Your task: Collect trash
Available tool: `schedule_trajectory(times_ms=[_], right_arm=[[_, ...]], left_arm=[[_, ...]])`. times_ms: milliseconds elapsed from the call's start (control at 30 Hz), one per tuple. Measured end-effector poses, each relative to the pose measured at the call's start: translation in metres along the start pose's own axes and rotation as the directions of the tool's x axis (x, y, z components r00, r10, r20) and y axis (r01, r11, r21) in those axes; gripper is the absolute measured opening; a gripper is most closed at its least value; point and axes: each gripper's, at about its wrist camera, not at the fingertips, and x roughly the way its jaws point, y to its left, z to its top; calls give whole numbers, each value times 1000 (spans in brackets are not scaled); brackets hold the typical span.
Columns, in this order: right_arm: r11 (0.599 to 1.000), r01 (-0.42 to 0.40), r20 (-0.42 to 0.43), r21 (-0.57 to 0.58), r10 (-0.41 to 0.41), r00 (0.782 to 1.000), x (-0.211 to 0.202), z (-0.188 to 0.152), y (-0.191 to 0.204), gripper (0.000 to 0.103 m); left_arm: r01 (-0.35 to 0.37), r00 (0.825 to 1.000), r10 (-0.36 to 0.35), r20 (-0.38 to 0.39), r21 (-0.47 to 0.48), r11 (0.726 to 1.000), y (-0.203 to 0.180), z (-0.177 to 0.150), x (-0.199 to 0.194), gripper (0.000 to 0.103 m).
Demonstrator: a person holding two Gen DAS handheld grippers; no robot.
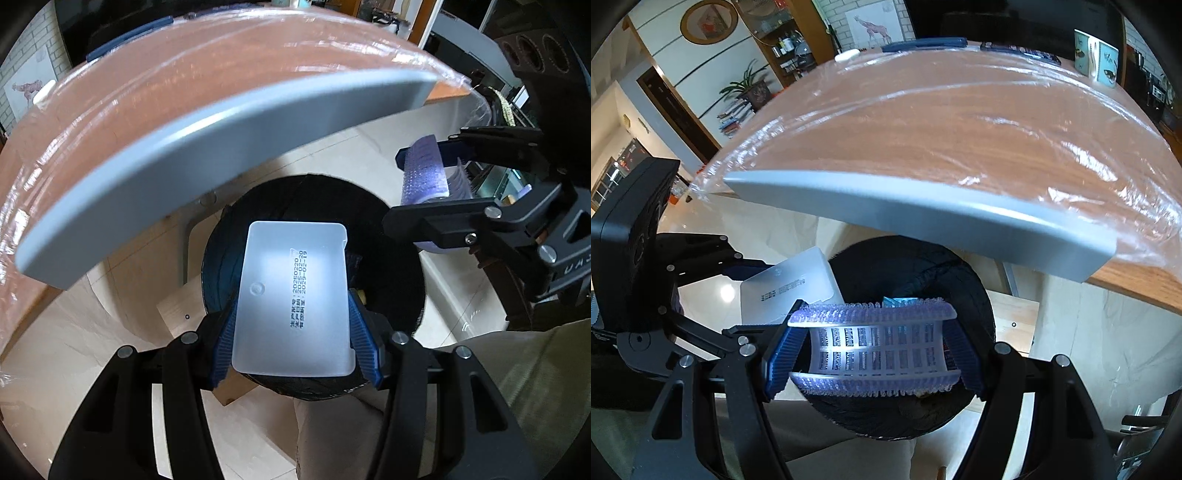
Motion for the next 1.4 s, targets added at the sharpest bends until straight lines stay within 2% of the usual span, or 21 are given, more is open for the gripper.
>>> schedule_trajectory(times_ms=[367,400,433,467,500,700,767,800,833,867,900,967,1000,1033,1067,1100,1167,1233,1400], right_arm=[[1000,23,-39,-11,-23,999,30,-8,-4,72],[1000,20,-48,-3,-20,999,33,-9,-6,73],[1000,18,-61,10,-18,998,36,-9,-8,81],[1000,20,-67,23,-18,998,38,-10,-11,89],[999,23,-68,31,-20,997,39,-10,-12,90],[998,31,-57,60,-28,998,15,-5,-18,90],[999,23,-9,26,-22,1000,-13,2,-13,90],[1000,24,27,7,-24,999,-26,6,-10,90],[999,35,74,-13,-33,997,-42,13,-7,90],[997,67,139,-32,-62,988,-60,25,-9,96],[994,107,183,-35,-99,978,-70,37,-13,99],[982,187,248,-4,-180,952,-82,63,-32,99],[976,217,266,20,-214,940,-84,75,-42,99],[967,251,272,53,-256,928,-83,88,-55,99],[952,292,254,94,-307,917,-77,107,-75,99],[939,323,226,122,-343,912,-70,122,-91,99],[913,371,177,168,-398,900,-54,147,-122,99],[891,403,141,207,-435,889,-38,165,-148,99],[854,446,85,267,-481,872,-3,186,-201,99]], left_arm=[[-24,999,24,-35,-3,1000,5,-4,28,56],[-25,999,25,-36,-2,1000,5,-4,30,60],[-21,999,21,-43,-1,1000,5,-4,32,65],[-17,999,17,-44,-2,1000,6,-5,34,75],[-23,999,23,-43,-2,1000,6,-5,35,79],[-25,999,25,-32,-8,1000,9,-1,23,79],[-2,1000,2,25,0,1000,7,-1,-6,79],[22,997,-23,80,9,1000,7,3,-30,79],[39,992,-40,119,12,999,10,8,-46,79],[50,984,-51,170,11,999,13,16,-64,80],[42,975,-42,217,5,999,18,22,-79,89],[-38,947,52,318,-50,998,41,41,-105,99],[-83,924,117,364,-107,991,61,54,-113,100],[-105,915,153,374,-146,984,75,63,-113,101],[-145,905,217,366,-215,966,99,77,-111,101],[-162,900,248,360,-253,954,116,85,-109,101],[-213,881,334,335,-351,912,158,106,-95,101],[-253,875,387,290,-406,878,193,122,-76,101],[-268,885,421,199,-522,810,256,151,-40,101]])
